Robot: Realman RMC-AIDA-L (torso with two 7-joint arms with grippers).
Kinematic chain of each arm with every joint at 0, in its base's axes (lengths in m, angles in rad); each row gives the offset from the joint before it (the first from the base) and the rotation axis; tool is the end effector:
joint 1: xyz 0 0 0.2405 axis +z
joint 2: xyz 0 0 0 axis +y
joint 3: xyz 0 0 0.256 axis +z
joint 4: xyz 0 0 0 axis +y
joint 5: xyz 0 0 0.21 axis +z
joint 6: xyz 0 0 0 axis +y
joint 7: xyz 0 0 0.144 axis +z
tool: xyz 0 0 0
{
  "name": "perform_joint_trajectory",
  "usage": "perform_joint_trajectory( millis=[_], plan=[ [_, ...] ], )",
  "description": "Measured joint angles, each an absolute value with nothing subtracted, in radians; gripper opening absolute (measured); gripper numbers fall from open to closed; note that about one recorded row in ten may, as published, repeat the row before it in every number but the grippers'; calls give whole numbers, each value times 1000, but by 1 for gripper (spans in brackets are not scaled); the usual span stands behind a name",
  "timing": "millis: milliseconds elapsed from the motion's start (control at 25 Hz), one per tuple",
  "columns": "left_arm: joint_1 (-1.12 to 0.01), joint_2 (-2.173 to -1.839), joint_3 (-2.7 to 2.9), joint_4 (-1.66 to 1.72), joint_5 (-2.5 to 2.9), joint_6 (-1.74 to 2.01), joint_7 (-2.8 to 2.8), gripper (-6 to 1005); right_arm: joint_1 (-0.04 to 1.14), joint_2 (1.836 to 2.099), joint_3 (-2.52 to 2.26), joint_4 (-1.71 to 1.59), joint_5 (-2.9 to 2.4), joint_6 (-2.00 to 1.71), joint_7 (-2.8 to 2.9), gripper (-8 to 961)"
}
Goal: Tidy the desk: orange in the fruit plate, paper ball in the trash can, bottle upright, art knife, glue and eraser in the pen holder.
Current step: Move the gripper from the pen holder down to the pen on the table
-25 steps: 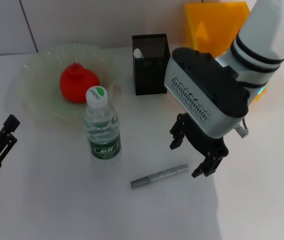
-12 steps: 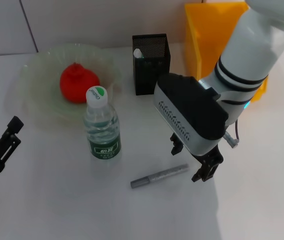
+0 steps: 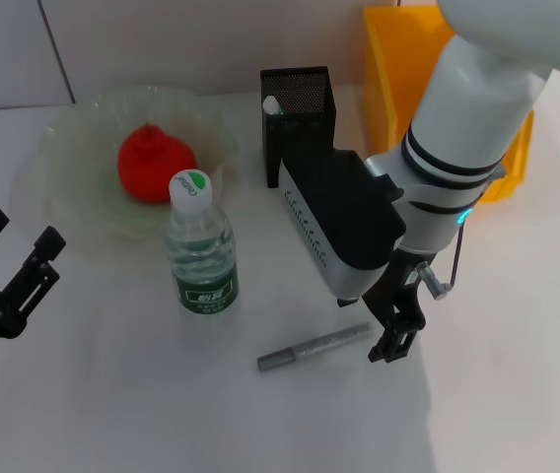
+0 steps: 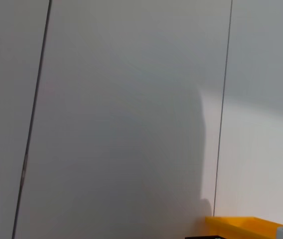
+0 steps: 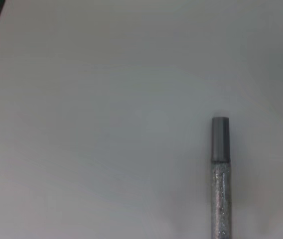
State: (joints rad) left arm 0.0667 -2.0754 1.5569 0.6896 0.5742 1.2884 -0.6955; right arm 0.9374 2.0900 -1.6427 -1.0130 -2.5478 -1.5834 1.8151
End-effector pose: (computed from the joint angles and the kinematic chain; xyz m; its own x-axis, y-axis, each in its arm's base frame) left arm -0.3097 0.2296 -0.0036 0.5915 -0.0285 0.8058 0.6671 -0.5440 -0.5090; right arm 0.1277 0.3553 -0.0683 0.7645 0.3111 0.5646 0.2428 -0.9503 0.1949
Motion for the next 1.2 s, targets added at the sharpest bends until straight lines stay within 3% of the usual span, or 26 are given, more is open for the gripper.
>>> perform_joint_trajectory(
  millis=[760,1080,1200],
  plan=[
    [40,-2073,1569,672,590,1296,-686,693,927,2092,-1701,-979,-2525,-1520,1904,709],
    [33,-2071,1579,665,591,1296,-686,693,921,2092,-1701,-970,-2524,-1505,1911,494],
    [33,-2071,1585,664,591,1296,-686,693,918,2092,-1701,-969,-2523,-1500,1913,468]
  ],
)
